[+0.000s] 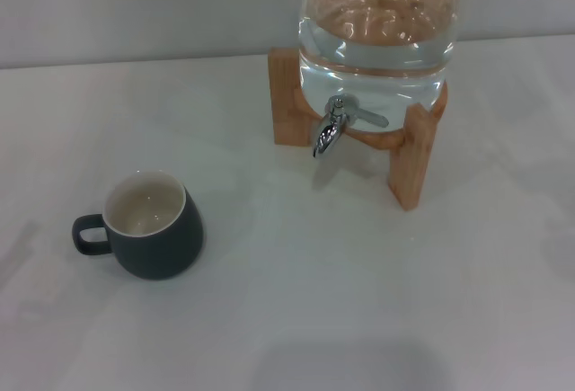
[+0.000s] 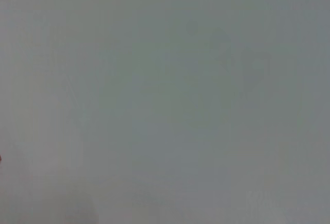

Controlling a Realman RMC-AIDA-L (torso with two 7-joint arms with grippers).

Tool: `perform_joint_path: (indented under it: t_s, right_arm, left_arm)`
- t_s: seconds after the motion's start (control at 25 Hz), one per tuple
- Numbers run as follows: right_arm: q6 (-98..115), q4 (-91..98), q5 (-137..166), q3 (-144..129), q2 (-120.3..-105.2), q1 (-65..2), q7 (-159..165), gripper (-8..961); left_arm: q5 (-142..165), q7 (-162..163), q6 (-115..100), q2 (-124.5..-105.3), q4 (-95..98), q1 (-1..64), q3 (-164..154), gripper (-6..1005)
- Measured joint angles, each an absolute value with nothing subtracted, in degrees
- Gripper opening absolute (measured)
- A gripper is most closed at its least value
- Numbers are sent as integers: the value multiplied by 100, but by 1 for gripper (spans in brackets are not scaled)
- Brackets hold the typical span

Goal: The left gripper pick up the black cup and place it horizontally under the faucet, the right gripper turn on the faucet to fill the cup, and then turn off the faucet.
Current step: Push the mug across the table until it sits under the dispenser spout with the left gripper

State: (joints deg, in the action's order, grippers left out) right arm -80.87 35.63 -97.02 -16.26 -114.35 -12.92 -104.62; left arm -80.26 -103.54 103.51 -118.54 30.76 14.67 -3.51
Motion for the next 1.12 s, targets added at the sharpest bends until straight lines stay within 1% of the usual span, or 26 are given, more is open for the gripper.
perform_joint_path:
  t_s: [0.92, 1.12]
  right_arm:
    - [-8104, 3559, -9703, -1626, -11443, -1292, -10461, 841]
    - [-8104, 3559, -9703, -1626, -11442, -1301, -10461, 841]
  left_arm:
    - [-8013, -10359, 10337, -11848, 3076, 1491, -352, 881]
    - [-8001, -10367, 10303, -11870, 3076, 1468, -352, 880]
